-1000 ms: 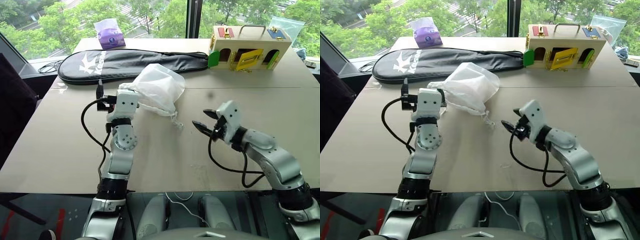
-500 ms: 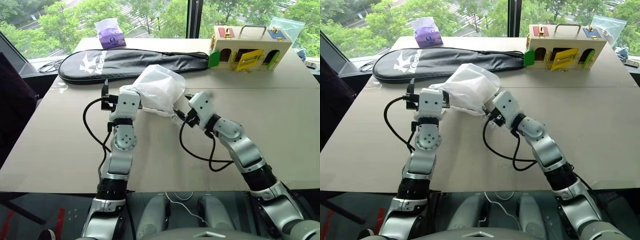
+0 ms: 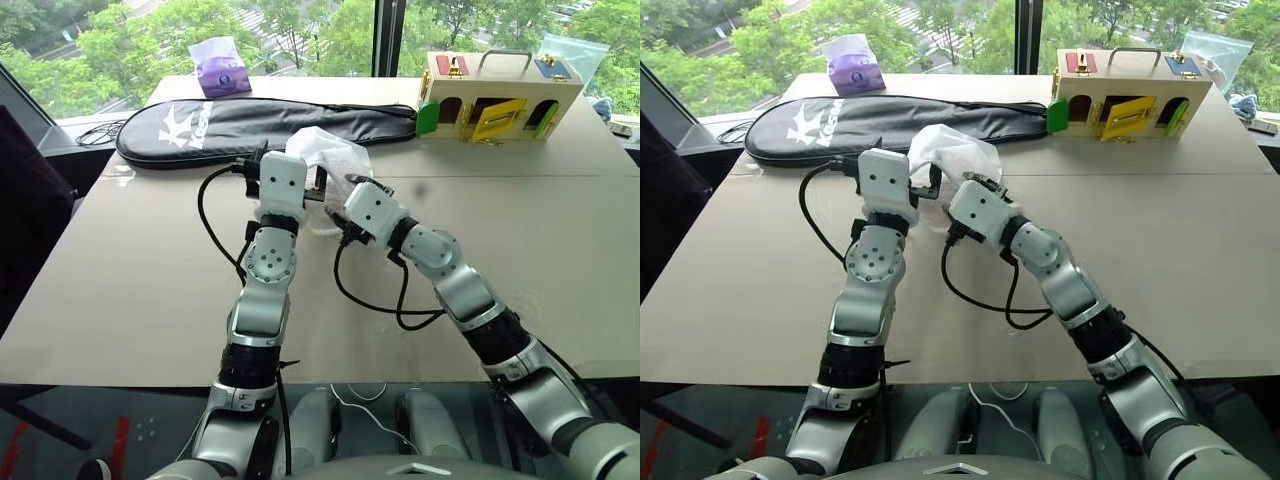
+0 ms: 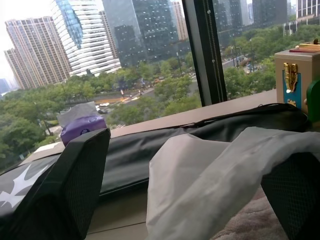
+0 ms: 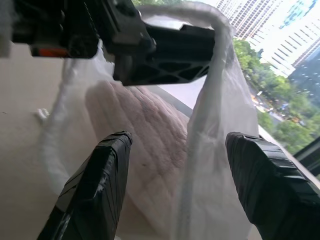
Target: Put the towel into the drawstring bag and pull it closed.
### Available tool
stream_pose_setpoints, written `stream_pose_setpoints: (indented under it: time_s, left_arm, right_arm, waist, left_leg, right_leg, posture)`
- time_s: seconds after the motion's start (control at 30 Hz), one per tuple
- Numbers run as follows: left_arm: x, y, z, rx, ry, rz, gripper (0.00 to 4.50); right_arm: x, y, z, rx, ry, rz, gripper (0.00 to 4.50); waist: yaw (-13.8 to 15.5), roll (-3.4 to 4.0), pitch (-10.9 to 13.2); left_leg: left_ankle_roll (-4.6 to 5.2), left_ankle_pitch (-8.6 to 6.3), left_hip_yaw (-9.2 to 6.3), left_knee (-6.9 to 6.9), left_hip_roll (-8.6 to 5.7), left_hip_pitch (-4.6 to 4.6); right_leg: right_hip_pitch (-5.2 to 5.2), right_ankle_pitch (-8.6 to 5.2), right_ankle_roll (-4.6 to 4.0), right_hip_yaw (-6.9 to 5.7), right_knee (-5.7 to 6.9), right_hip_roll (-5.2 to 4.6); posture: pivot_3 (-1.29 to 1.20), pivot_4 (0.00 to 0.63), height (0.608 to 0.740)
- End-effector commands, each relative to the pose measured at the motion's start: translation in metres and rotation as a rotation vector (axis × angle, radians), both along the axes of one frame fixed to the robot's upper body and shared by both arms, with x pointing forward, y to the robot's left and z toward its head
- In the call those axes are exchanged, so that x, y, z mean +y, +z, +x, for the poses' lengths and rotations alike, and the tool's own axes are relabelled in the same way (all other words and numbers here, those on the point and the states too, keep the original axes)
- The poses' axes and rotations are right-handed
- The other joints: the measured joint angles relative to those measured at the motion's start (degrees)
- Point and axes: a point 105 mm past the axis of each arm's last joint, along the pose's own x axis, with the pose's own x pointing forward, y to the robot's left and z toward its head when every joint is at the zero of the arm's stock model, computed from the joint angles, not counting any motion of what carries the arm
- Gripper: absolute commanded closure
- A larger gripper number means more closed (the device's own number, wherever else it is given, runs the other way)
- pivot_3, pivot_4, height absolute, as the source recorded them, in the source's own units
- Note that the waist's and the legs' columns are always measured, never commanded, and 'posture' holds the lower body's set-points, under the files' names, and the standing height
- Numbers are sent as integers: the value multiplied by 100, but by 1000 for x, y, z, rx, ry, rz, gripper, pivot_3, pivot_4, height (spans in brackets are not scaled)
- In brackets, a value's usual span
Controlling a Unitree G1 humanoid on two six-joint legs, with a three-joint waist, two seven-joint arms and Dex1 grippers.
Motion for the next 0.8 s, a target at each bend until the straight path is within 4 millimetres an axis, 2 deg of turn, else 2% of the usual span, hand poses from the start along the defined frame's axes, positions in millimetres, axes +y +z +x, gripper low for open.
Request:
stream_pose_setpoints:
  time_s: [0.03, 0.1, 0.17, 0.27, 0.37, 0.47, 0.57, 0.7, 0.77, 0.8]
  left_arm:
    - [-1, 12, -7, -52, -16, 6, 0]
    - [-2, 10, -9, -45, -22, 11, 0]
    - [-4, 8, -10, -42, -37, 23, 0]
    - [-6, 7, -12, -46, -53, 50, 0]
    - [-9, 10, -9, -67, -72, 88, 0]
    - [-13, 17, -4, -92, -94, 112, 0]
    - [-18, 21, 5, -104, -122, 109, 0]
    - [-43, 31, 9, -151, -222, 115, 0]
    - [-62, 35, 6, -174, -307, 117, 0]
    - [-72, 31, 3, -162, -360, 117, 0]
  right_arm:
    - [-9, 20, 7, -117, -63, 3, 1279]
    - [-14, 19, 10, -124, -90, -3, 1279]
    - [-16, 22, 10, -126, -108, 41, 1825]
    - [-19, 28, 8, -109, -115, 121, 3090]
    - [-33, 32, 6, -55, -165, 254, 4468]
    - [-52, 35, 0, -70, -204, 276, 4468]
    - [-74, 50, -10, -155, -283, 313, 4468]
    - [-109, 73, -24, -275, -439, 436, 4468]
    - [-118, 69, -26, -251, -498, 488, 4468]
    - [-113, 55, -24, -166, -488, 483, 4468]
  waist:
    - [-1, 0, 0]
    - [-2, 0, 0]
    - [0, 0, 0]
    - [1, 0, 0]
    - [4, 0, 0]
    - [40, -1, 1]
    - [47, -1, 1]
    - [37, -1, 1]
    - [15, -1, 1]
    - [3, -1, 1]
  left_leg:
    - [0, 0, 0, 0, 0, 0]
    - [0, 0, 1, -1, 1, 0]
    - [3, -2, 1, -1, 1, 0]
    - [5, -3, 0, -1, 1, 0]
    - [13, -7, -2, -1, 1, -1]
    - [17, -10, -4, -2, 1, -3]
    - [18, -10, -2, 0, -5, -3]
    - [17, -10, -4, 0, -3, -3]
    - [15, -9, -3, -1, -3, -3]
    - [15, -9, 0, -1, -3, -3]
  right_leg:
    - [0, 0, 0, 0, 0, 0]
    - [-1, 0, 0, 1, 0, 0]
    - [0, 0, 0, 1, -1, 0]
    - [0, 0, 0, 2, 0, 0]
    - [0, 0, 0, 0, -1, 0]
    - [1, 0, 0, -2, -3, -1]
    - [2, 0, 0, 1, -2, -4]
    - [1, 0, 0, -1, 0, 0]
    - [1, 0, 1, -1, -1, 1]
    - [1, 0, 1, 1, -2, 1]
  posture:
    - [0, 150, 740]
    - [0, 150, 740]
    - [0, 150, 740]
    - [0, 150, 740]
    - [0, 150, 740]
    - [0, 150, 740]
    - [0, 150, 740]
    - [0, 150, 740]
    - [0, 150, 740]
    - [0, 150, 740]
